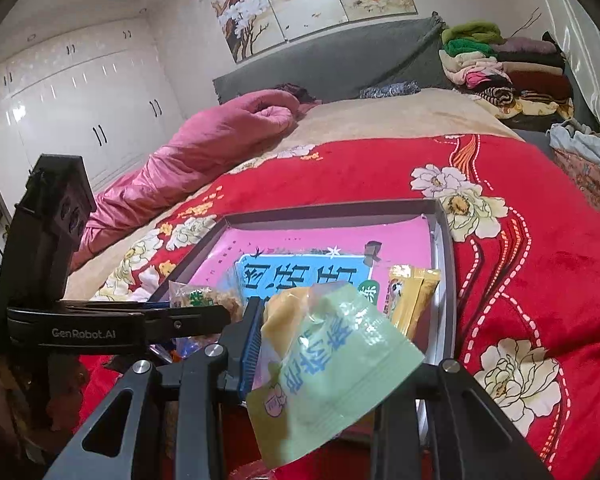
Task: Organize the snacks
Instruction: 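Carry the green packet with right tool while left tool carries cracker bag over tray, then open the right tool over the tray while the left tool releases the cracker bag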
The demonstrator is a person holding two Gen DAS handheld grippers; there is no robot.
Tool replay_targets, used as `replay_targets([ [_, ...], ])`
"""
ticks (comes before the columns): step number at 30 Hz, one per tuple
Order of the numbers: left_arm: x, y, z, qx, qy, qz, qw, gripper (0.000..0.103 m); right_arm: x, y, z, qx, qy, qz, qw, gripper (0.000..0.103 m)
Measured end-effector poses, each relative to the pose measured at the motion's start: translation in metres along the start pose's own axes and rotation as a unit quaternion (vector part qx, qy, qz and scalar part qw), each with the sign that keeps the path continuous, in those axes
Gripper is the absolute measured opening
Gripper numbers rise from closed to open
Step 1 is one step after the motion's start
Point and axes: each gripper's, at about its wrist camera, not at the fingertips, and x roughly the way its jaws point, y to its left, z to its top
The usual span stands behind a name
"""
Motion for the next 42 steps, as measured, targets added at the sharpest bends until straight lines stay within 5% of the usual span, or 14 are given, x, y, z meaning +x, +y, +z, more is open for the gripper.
replay_targets([
  [16, 0.014, 0.001, -0.003, 0.005, 0.023, 0.002, 0.9997, 0.046, 0.028, 0.007, -0.016, -0.024, 0.078, -0.004, 0.997, 0.034],
  [42, 0.02, -0.002, -0.007, 0.01, 0.039, -0.001, 0.9992, 0.046, 0.024, 0.006, -0.014, -0.031, 0.068, -0.015, 0.997, 0.037],
])
